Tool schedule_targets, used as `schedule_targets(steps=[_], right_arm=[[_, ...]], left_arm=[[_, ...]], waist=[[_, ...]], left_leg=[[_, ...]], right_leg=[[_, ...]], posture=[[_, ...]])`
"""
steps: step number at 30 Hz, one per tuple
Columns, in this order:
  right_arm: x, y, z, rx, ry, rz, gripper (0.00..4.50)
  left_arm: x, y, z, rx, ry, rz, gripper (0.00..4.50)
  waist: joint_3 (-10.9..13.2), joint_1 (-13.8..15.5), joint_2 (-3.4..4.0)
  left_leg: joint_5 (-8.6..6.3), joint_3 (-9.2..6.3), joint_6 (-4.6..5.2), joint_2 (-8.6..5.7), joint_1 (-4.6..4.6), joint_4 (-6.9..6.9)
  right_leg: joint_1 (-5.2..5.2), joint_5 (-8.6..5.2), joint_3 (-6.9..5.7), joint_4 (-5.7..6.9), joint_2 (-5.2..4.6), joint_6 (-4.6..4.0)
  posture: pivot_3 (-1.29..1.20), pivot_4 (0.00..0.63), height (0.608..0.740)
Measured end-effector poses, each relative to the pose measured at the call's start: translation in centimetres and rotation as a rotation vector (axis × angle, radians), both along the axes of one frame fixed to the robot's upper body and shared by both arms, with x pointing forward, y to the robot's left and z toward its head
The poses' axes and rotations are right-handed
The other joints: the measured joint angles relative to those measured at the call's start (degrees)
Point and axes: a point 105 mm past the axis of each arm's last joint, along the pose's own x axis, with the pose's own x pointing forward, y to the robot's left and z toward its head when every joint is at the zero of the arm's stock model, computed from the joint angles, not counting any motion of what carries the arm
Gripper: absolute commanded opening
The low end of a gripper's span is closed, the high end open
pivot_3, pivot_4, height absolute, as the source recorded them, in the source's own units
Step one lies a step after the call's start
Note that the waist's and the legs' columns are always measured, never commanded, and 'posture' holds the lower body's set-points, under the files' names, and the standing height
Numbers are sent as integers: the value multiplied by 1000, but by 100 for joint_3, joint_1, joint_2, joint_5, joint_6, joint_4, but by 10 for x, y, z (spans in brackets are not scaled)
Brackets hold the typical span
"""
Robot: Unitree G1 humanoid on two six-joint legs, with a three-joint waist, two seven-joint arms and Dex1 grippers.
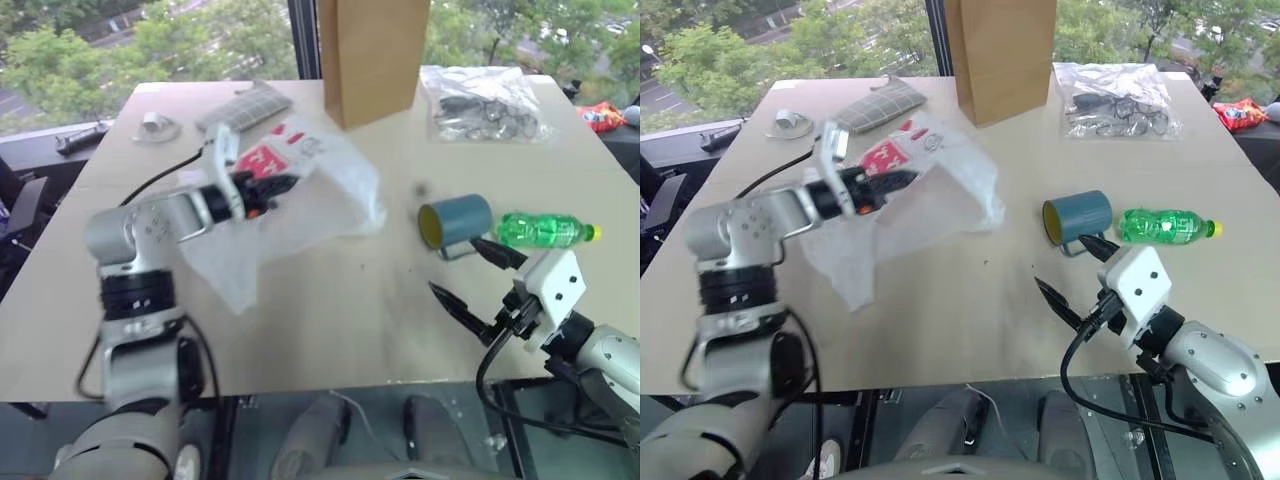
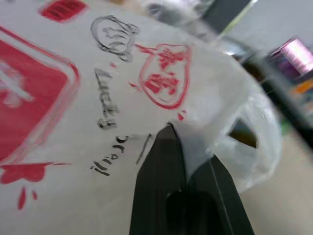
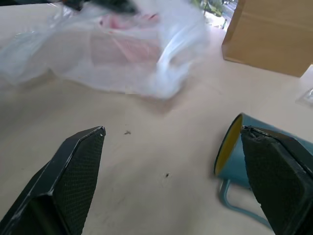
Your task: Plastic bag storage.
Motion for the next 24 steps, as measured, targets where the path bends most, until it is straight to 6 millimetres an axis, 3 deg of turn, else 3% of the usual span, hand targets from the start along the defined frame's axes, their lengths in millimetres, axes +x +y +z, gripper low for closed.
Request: schedule_targets(steps=[2, 4, 8, 10, 15, 22, 23, 24], right_arm=[[2, -2, -5, -36, 1, -29, 4500], [4, -5, -7, -72, -3, -45, 4500], [19, -27, -34, -254, 63, -125, 4500], [29, -32, -43, -263, 105, -146, 4500], [64, -19, -36, -151, 166, -139, 4500], [92, -7, -54, -127, 309, -134, 4500], [95, -6, -56, -125, 324, -135, 3987], [98, -6, -58, -122, 337, -139, 3768]], left_arm=[[2, -18, 9, -40, 42, -10, 35], [2, -23, 15, -40, 47, -9, 35], [2, -21, 33, -11, 37, 40, 35], [2, -17, 39, 2, 29, 71, 35], [1, -12, 41, 73, 15, 137, 35], [0, -8, 39, 174, -32, 195, 35], [0, -8, 39, 176, -38, 200, 0], [-1, -7, 39, 177, -43, 203, 0]], waist=[[1, -28, -1], [1, -67, -1], [1, -100, -2], [1, -116, -2], [3, -141, -3], [3, -130, -2], [3, -134, -3], [3, -137, -3]], left_leg=[[0, 3, -3, 1, -2, -1], [-2, 12, -7, 2, 0, -1], [-3, 19, -8, 0, 2, -1], [-3, 22, -8, 2, 7, -1], [-3, 27, -9, 4, 12, -2], [-4, 28, -10, 0, 7, -3], [-4, 30, -10, 1, 6, -4], [-4, 30, -10, 1, 6, -4]], right_leg=[[-6, 0, 5, 2, 2, 0], [-10, 0, 14, 9, 3, -1], [-9, 0, 19, 11, 3, -1], [-8, 0, 23, 13, 3, -1], [-9, 0, 28, 22, 5, -2], [-13, 1, 30, 18, 1, -4], [-15, 1, 30, 18, 2, -4], [-17, 1, 31, 19, 2, -4]], posture=[[0, 150, 740], [0, 150, 740], [0, 150, 740], [0, 150, 740], [0, 150, 740], [0, 150, 740], [0, 150, 740], [0, 150, 740]])
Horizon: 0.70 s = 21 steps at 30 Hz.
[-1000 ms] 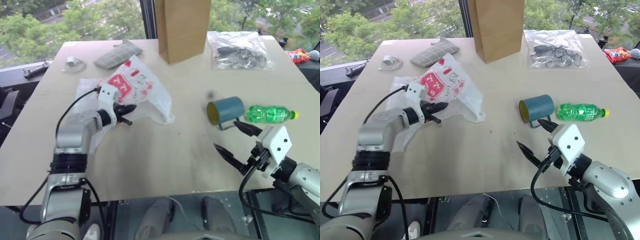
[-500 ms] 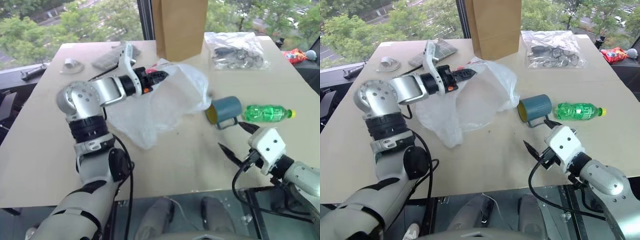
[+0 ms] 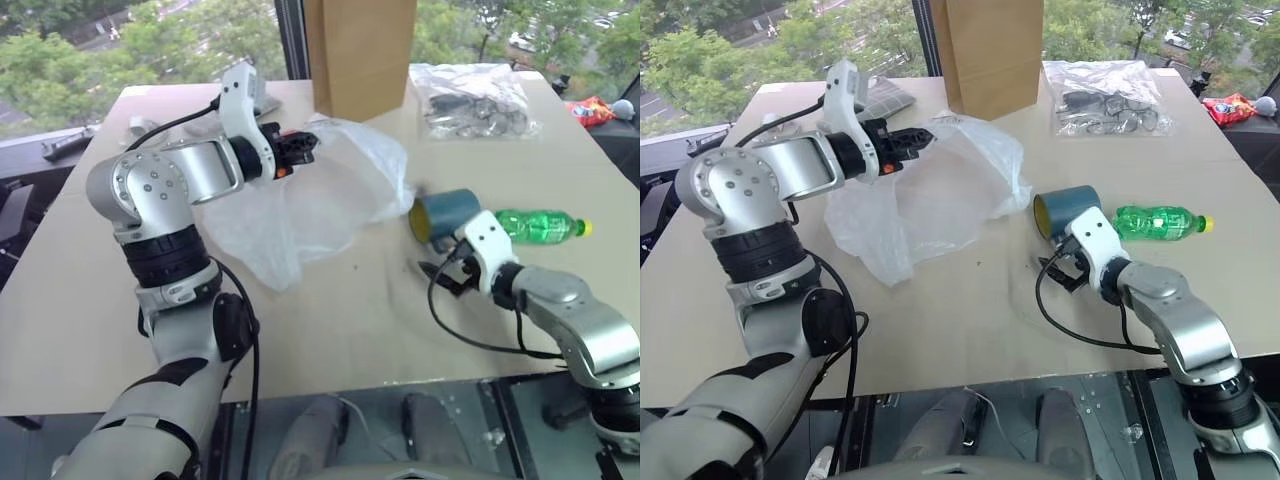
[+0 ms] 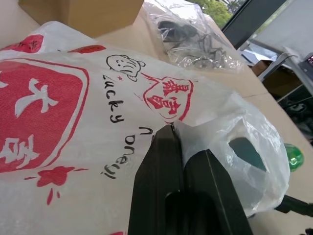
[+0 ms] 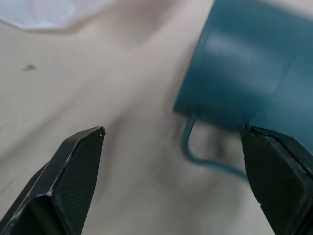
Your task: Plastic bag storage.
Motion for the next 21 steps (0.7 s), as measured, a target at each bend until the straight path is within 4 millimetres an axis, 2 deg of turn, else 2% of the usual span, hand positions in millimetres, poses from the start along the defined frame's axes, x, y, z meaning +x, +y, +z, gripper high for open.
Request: schedule_targets(steps=[1, 2, 5, 7, 8, 14, 21], right_arm=[[5, 0, -4, 6, 23, -13, 3268], [9, -1, -7, 9, 36, -24, 3075], [17, -3, -6, -17, 20, -37, 1762], [20, -2, -5, -35, -4, -31, 788], [21, 0, -5, -47, -21, -17, 43], [15, -2, -5, -118, -57, 46, 43], [-7, 25, 19, -63, -103, 192, 43]], left_arm=[[-1, 0, -1, 1, -2, 2, 0], [-1, -1, -2, 0, 0, -2, 0], [-1, -2, -2, -1, -4, -1, 0], [-1, -3, -2, -3, -3, -5, 0], [-1, -3, -2, -4, -4, -5, 0], [1, -2, 1, -16, -24, 5, 0], [7, -5, -3, -45, -10, 4, 0]], waist=[[0, -5, 0], [0, -5, 0], [0, -19, 0], [0, -19, 0], [0, -18, 0], [0, -13, 0], [0, -20, 0]], left_leg=[[0, 2, 0, 0, 0, 0], [0, 2, 0, 0, -3, 0], [0, 8, 0, 0, -10, 0], [0, 8, 0, 0, -10, 0], [0, 8, 0, 0, -10, 0], [0, 9, -1, 0, -13, 1], [-1, 11, -2, 1, -17, 1]], right_leg=[[-3, 0, 3, 4, 0, 0], [-6, 0, 3, 4, 0, 0], [-16, 0, 9, 10, 0, 0], [-19, 0, 10, 13, 1, 0], [-20, 0, 10, 14, 1, 0], [-22, 0, 11, 14, 1, 0], [-28, 0, 14, 14, 2, 0]], posture=[[0, 150, 740], [0, 150, 740], [0, 150, 740], [0, 150, 740], [0, 150, 740], [0, 150, 740], [0, 150, 740]])
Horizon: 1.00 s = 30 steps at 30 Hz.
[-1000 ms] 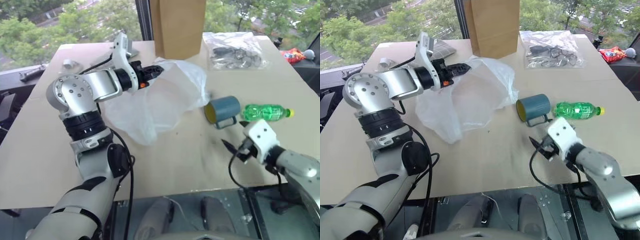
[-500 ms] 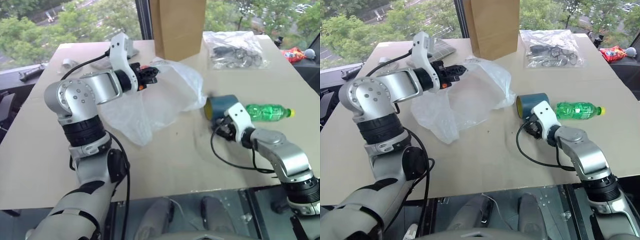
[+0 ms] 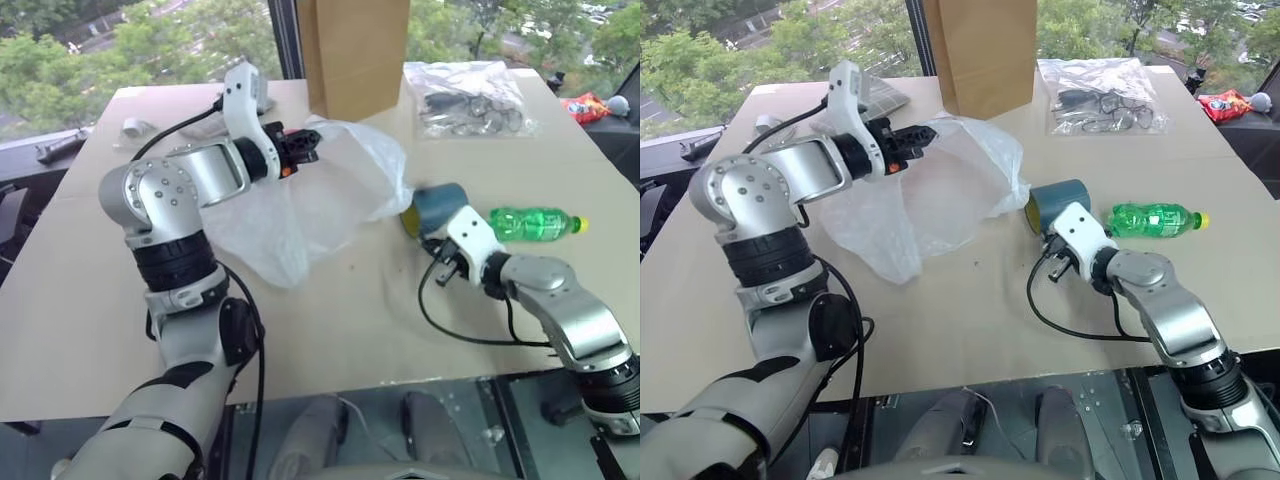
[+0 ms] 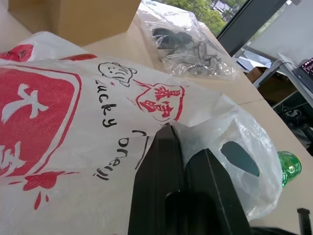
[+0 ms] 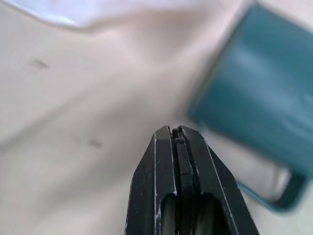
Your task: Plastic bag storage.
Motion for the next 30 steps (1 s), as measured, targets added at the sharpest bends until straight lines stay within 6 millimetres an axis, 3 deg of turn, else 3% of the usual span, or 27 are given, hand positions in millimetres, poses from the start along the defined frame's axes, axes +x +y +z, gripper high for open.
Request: schedule_targets(steps=[5, 6, 9, 15, 20, 26, 30], right_arm=[[-18, 8, 19, 34, -8, 62, 43], [-19, 6, 21, 34, -8, 53, 286], [-12, -2, 16, 54, 41, -28, 1270], [12, -4, 2, 111, 111, -178, 4002], [26, -6, -4, 152, 181, -262, 4002], [26, -9, -11, 133, 221, -282, 4002], [29, -7, -17, 89, 215, -280, 2783]], left_arm=[[4, 2, 0, -19, -1, 13, 0], [5, 2, 0, -21, -1, 15, 0], [5, 2, 0, -23, -6, 17, 0], [5, 1, -1, -26, -2, 17, 0], [6, 1, -1, -27, 0, 22, 0], [6, 3, -1, -31, 4, 35, 0], [6, 2, -1, -33, 7, 34, 0]], waist=[[0, 16, 0], [0, 15, -1], [0, 12, 0], [0, 3, 0], [0, 1, 0], [0, -7, 0], [0, -11, 0]], left_leg=[[0, -1, 0, -1, -5, 0], [0, -1, 0, -1, -5, 0], [0, 0, 0, -1, -4, 0], [0, 4, 0, -1, -4, 0], [0, 4, 0, -1, -5, -1], [0, 5, 0, -1, -5, -1], [0, 6, 0, -1, -5, 0]], right_leg=[[-2, 0, -1, -1, -1, 0], [-2, 0, -1, -1, -1, 0], [-4, 0, 0, 2, -1, 0], [-7, 0, 5, 4, -1, -1], [-8, 1, 5, 3, -1, -1], [-8, 1, 6, 4, -1, -1], [-8, 1, 6, 4, -1, -1]], posture=[[0, 150, 740], [0, 150, 740], [0, 150, 740], [0, 150, 740], [0, 150, 740], [0, 150, 740], [0, 150, 740]])
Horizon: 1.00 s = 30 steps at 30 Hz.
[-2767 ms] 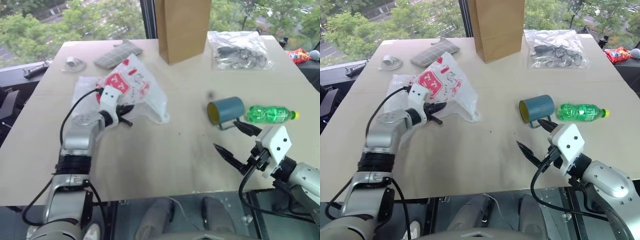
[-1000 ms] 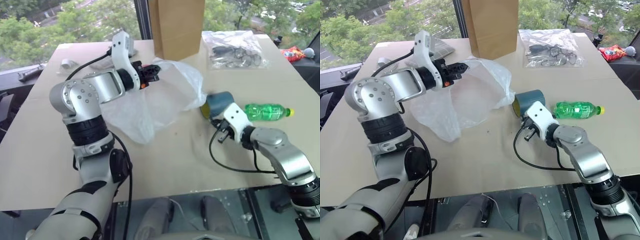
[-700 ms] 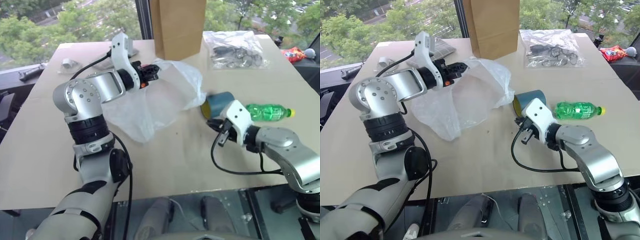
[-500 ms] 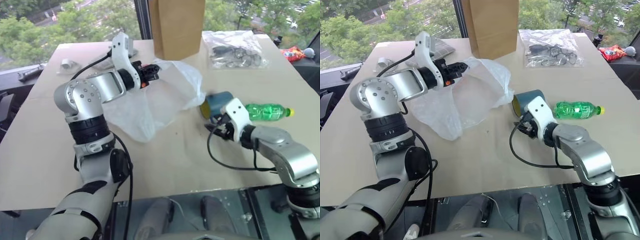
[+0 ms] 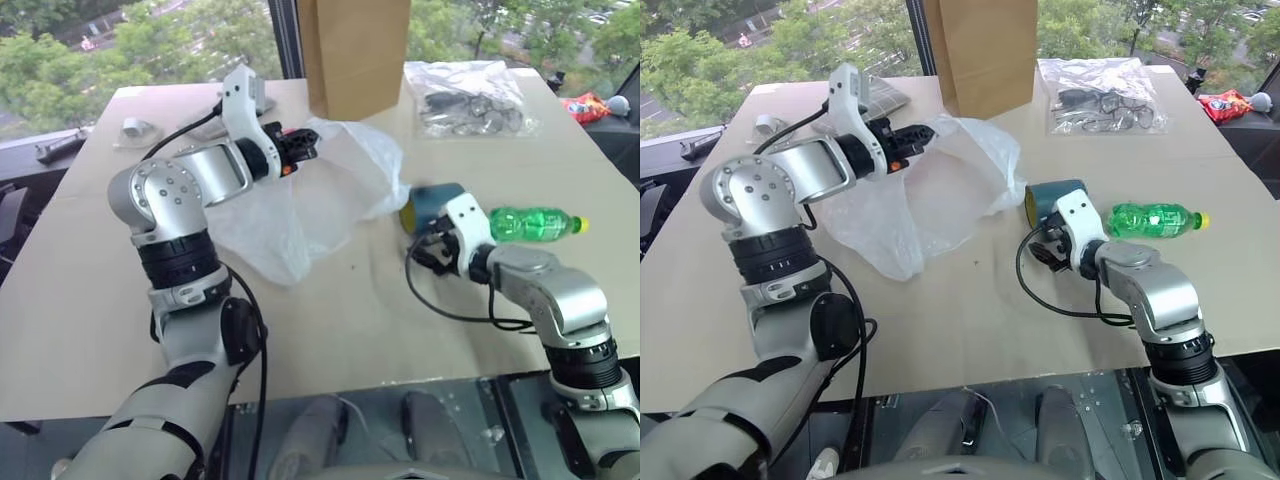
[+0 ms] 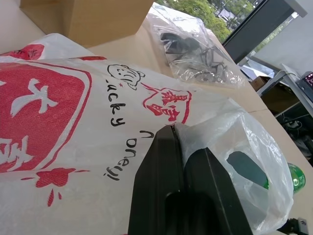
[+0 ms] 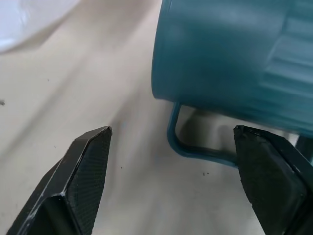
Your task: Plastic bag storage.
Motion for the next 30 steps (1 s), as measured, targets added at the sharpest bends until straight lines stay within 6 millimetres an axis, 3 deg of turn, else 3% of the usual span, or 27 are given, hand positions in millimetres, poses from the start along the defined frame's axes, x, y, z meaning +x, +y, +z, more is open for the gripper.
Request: schedule_targets(steps=[3, 5, 12, 13, 14, 22, 24, 30], right_arm=[[9, 4, -1, -93, -38, 28, 1164], [12, 7, -1, -175, -72, 76, 599], [9, 4, -5, -382, -108, 245, 599], [10, 4, -5, -384, -109, 251, 599], [11, 5, -5, -380, -110, 254, 61], [9, 2, 4, -301, -107, 237, 28], [-1, 5, 9, -250, -99, 261, 28], [-60, 43, 47, -49, -86, 533, 28]], left_arm=[[0, 1, 0, -4, 0, 2, 0], [0, 1, 0, -5, -1, 1, 0], [-1, -2, 0, -10, -1, -4, 0], [-1, -3, -1, -12, 0, -4, 0], [0, -3, -1, -13, 2, -3, 0], [-1, -2, 1, -26, -5, 5, 0], [-1, -1, 1, -33, -7, 8, 0], [1, -3, 4, -60, -11, 9, 0]], waist=[[0, -10, 0], [0, -8, 0], [0, 8, -1], [-1, 8, -1], [-1, 9, -1], [-6, -2, -11], [-6, 5, -11], [-6, 17, -11]], left_leg=[[0, 2, 0, 0, 1, 0], [0, 2, 0, 0, 1, 0], [0, 0, 0, -1, 0, 1], [0, 0, 0, 0, 0, 1], [0, 1, 0, 0, 0, 1], [0, 2, -1, 1, 2, 2], [0, 0, -1, 1, -3, 2], [-1, -4, -2, 2, -9, 1]], right_leg=[[-1, 0, 2, 0, 0, 0], [0, 0, 0, 0, 0, 0], [2, 0, -2, -2, -1, 0], [2, 0, -1, -2, -1, 0], [2, 0, -1, -2, -1, 1], [1, 1, 1, 1, 1, 0], [-2, 1, 0, -2, 1, 0], [-3, 1, -4, -8, 1, 0]], posture=[[0, 150, 740], [0, 150, 740], [0, 150, 740], [0, 150, 740], [0, 150, 740], [0, 150, 740], [0, 150, 740], [0, 150, 740]])
